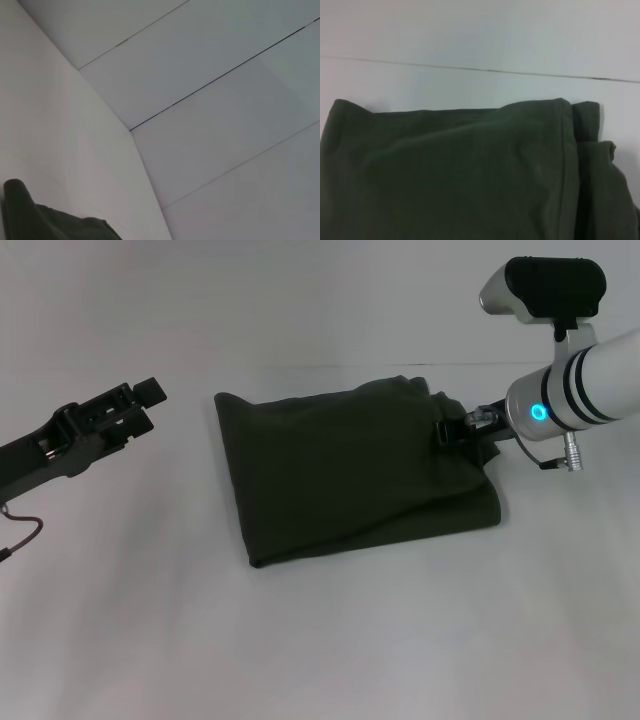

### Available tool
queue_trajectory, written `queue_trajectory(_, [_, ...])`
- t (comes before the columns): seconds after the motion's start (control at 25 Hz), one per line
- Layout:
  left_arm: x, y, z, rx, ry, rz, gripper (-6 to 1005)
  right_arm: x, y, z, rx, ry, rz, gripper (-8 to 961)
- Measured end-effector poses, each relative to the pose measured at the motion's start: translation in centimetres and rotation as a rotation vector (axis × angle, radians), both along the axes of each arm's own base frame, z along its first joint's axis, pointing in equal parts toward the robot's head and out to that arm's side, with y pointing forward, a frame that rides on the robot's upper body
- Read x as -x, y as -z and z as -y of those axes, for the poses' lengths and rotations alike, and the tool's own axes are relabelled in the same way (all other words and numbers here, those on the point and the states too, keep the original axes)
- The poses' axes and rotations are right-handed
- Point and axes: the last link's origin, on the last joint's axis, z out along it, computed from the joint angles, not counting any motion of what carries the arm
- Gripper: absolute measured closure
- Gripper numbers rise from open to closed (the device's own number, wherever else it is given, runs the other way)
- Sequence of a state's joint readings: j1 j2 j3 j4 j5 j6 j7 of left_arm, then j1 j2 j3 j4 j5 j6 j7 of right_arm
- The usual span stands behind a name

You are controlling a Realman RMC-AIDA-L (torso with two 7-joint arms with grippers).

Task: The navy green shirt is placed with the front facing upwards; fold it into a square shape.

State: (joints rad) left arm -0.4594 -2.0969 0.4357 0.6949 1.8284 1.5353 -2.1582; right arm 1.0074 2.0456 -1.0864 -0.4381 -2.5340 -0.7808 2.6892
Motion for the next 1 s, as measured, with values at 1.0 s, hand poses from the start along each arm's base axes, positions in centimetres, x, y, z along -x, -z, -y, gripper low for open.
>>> queue_trajectory(1.0, [0.2,0.0,0.2,-0.002,-0.009,0.004,234,2.1,-4.3,-1.2,-0.043,-0.035,-0.05,888])
